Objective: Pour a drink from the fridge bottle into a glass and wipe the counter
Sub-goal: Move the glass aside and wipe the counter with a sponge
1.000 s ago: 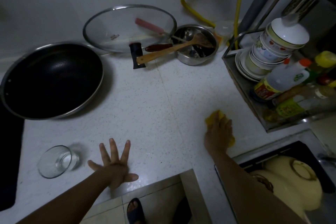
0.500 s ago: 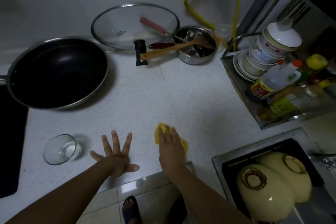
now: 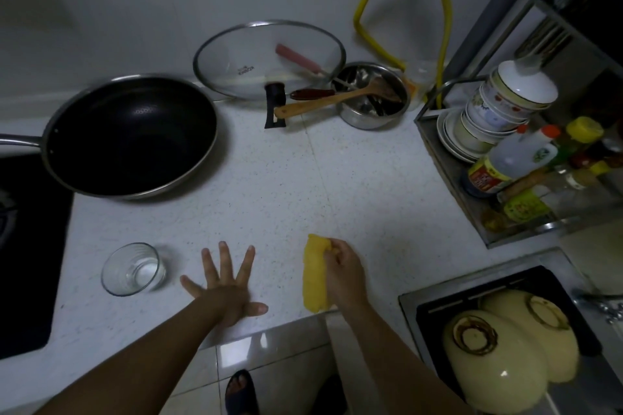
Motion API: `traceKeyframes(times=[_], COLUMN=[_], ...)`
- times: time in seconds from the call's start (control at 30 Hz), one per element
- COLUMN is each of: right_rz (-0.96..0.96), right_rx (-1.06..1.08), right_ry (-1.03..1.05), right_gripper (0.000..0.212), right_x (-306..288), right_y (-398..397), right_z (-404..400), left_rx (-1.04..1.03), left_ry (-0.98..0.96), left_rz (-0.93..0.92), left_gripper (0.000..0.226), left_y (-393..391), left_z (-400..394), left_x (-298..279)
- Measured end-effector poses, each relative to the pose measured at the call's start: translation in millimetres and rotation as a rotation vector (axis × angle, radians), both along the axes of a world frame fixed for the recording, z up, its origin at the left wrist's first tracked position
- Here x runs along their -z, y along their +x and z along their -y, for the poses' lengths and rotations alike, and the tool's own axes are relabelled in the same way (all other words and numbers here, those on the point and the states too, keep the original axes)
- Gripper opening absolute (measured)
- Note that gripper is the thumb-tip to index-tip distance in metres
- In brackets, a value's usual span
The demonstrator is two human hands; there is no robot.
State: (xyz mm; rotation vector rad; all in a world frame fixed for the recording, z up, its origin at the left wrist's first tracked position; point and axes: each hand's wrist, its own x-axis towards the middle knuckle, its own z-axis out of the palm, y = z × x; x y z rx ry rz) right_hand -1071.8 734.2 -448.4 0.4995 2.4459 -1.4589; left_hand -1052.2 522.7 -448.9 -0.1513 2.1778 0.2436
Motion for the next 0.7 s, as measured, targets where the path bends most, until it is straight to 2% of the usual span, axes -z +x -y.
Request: traceKeyframes(times=[0.1,0.2,0.27,0.37,0.47,0.6,0.7], right_rz=[-0.108,-0.252,-0.328,-0.298,-0.199,-0.366,-0.382], right_rx=[-0.013,0.032,-0.157,-0.550,-0.626,-0.772,-0.880], right_ry=[0.313,0.503,0.619,0.771,0.809,0.811,0.806], right_gripper=[0.040,0.052,0.055,0.062,0.064,0.065,0.064], right_x=[5.0,6.0,9.3,24.3,37.1,47.1,51.5], right_y=[2.1,4.7,11.6,21.3,23.7,29.7,21.7], right_z=[-18.6,-30.4,-28.2,-16.0,3.1,46.7,78.5], left_rx=[0.005,0.001,0.002,-0.002,-0.022,-0.120,-0.271], left_ry=[0.006,0.006,0.018,0.029,0.034,0.010,-0.003], left_rz=[-0.017,-0.032,-0.038,-0.053,-0.085,-0.251,-0.297], left_gripper=[0.120,0.120,0.121,0.122,0.124,0.145,0.158], left_y=[1.0,1.0,1.3,1.9,3.0,8.9,13.0], left_z=[1.2,3.1,4.7,5.4,6.5,3.4,3.7], left_x=[3.9,8.2,10.6,14.5,15.9,12.4,11.0])
